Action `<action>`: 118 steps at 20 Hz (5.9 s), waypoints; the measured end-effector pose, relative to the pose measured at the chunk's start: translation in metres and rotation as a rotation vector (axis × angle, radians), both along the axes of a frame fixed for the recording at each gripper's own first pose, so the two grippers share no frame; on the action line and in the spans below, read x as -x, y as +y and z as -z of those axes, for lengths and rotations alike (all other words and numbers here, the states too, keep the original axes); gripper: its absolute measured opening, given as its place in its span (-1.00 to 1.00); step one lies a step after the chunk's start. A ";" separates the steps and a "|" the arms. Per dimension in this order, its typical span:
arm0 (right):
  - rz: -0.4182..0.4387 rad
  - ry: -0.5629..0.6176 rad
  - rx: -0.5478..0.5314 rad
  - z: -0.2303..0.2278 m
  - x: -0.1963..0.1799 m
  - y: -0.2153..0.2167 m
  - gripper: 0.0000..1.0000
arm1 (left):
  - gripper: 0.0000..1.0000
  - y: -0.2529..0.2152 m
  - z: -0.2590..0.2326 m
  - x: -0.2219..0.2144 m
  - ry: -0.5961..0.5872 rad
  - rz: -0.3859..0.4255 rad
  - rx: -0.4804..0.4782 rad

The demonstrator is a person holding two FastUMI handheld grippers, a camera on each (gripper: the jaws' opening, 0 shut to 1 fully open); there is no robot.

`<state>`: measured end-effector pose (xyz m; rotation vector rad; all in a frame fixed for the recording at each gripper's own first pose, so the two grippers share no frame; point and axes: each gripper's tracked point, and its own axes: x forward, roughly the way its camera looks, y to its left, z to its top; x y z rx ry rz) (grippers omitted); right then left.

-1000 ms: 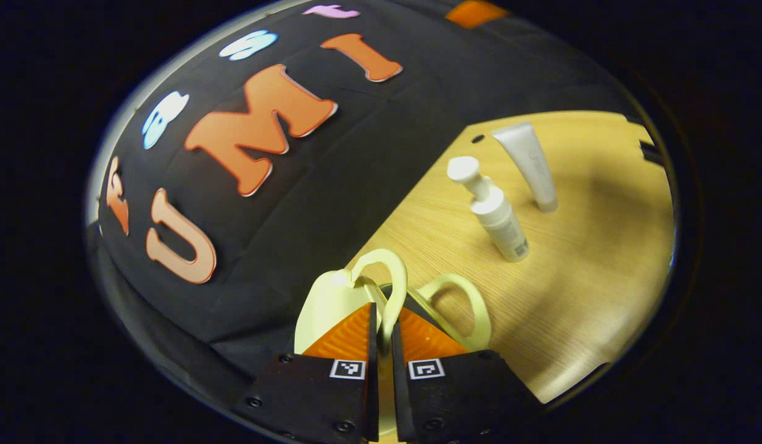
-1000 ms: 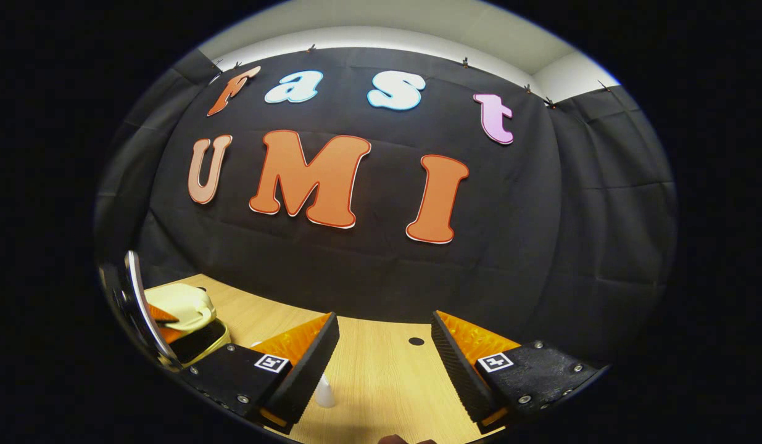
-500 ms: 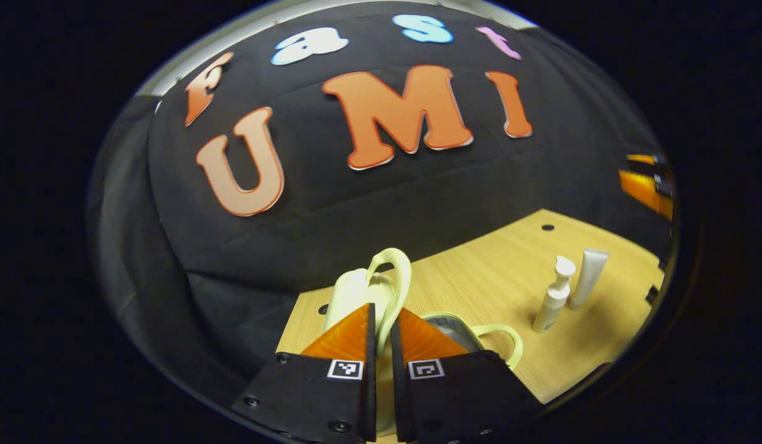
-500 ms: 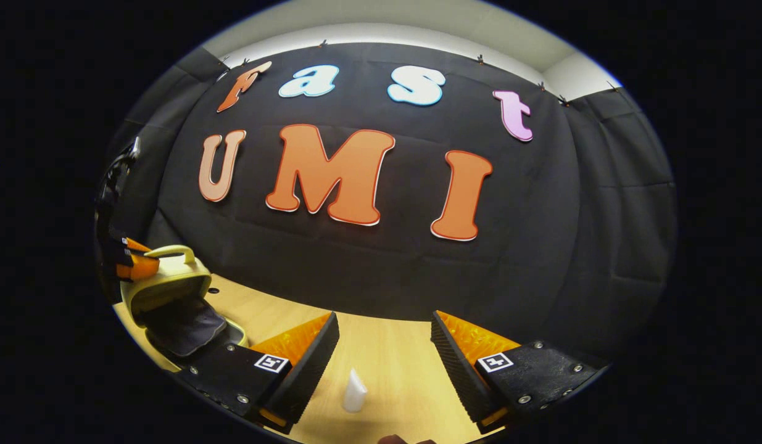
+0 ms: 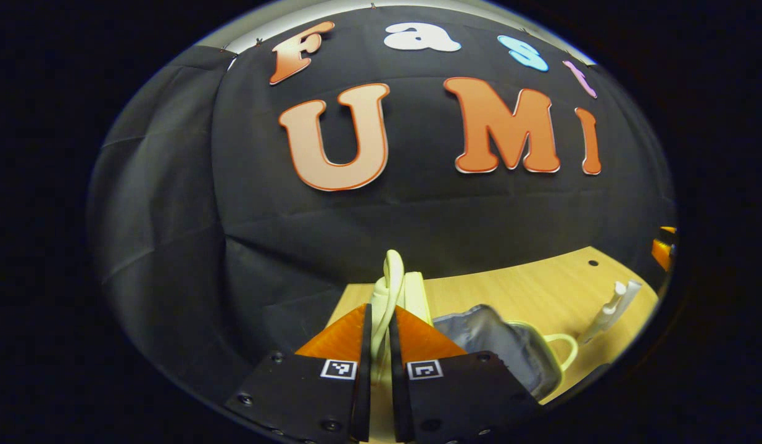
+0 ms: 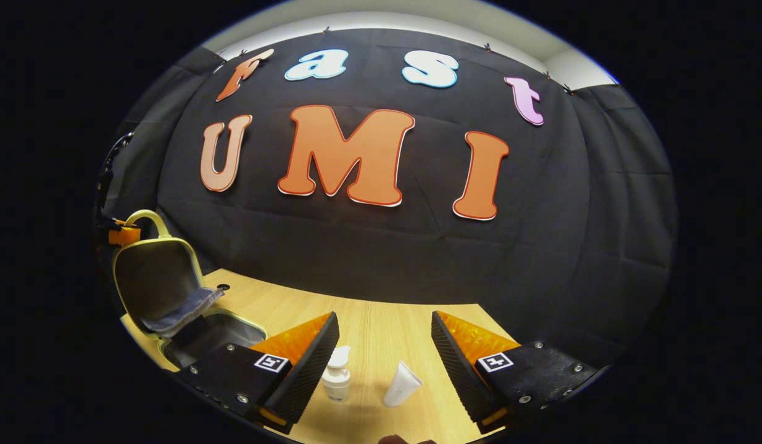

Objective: First open the suitcase, pack the skin care products into it, and then close the suitcase.

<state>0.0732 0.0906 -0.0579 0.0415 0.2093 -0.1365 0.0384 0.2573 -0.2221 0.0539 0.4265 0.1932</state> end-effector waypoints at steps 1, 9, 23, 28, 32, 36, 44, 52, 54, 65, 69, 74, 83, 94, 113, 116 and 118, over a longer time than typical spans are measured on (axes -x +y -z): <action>0.012 0.006 -0.005 0.000 0.001 0.002 0.92 | -0.68 0.022 0.013 0.002 0.014 -0.026 -0.016; 0.053 0.058 0.018 0.007 0.005 0.018 0.92 | -0.24 0.097 0.066 0.038 0.065 -0.177 0.059; 0.064 0.110 0.046 0.038 0.022 -0.014 0.92 | 0.96 -0.224 0.004 0.007 -0.085 0.422 0.100; 0.055 0.145 0.028 0.059 0.024 -0.047 0.92 | 0.99 -0.343 0.014 0.004 -0.048 0.600 0.131; 0.050 0.165 0.017 0.072 0.024 -0.071 0.92 | 0.94 -0.414 0.039 0.004 -0.003 0.694 0.146; 0.041 0.181 0.010 0.082 0.023 -0.088 0.92 | 1.00 -0.463 0.061 0.005 0.043 0.766 0.141; 0.010 0.215 0.003 0.101 0.024 -0.099 0.92 | 1.00 -0.506 0.117 0.006 0.181 0.807 0.193; -0.041 0.260 0.014 0.115 0.025 -0.100 0.92 | 0.70 -0.526 0.162 -0.010 0.251 0.720 0.303; -0.065 0.282 0.009 0.123 0.026 -0.097 0.92 | 0.67 -0.532 0.168 -0.016 0.255 0.705 0.307; -0.223 0.335 -0.030 0.160 0.012 -0.055 0.89 | 0.22 -0.517 0.132 -0.022 0.236 0.678 0.224; -0.268 0.352 -0.040 0.178 0.007 -0.045 0.87 | 0.21 -0.489 0.101 -0.021 0.202 0.601 0.221; -0.345 0.401 -0.065 0.209 -0.002 -0.029 0.75 | 0.21 -0.452 0.061 -0.023 0.162 0.512 0.200; -0.412 0.431 -0.044 0.242 -0.015 -0.012 0.02 | 0.21 -0.386 0.019 -0.007 0.126 0.348 0.155; -0.404 0.397 -0.063 0.189 -0.014 0.003 -0.27 | 0.24 -0.314 0.009 -0.001 0.077 0.292 0.149; -0.268 0.264 -0.149 0.049 -0.019 0.148 -0.18 | 0.17 -0.187 0.044 -0.001 0.186 0.434 0.276; -0.287 0.294 -0.159 0.052 -0.010 0.174 -0.18 | 0.16 -0.178 0.066 0.006 0.262 0.427 0.317; -0.313 0.320 -0.172 0.057 -0.008 0.192 -0.18 | 0.17 -0.175 0.078 0.008 0.302 0.418 0.323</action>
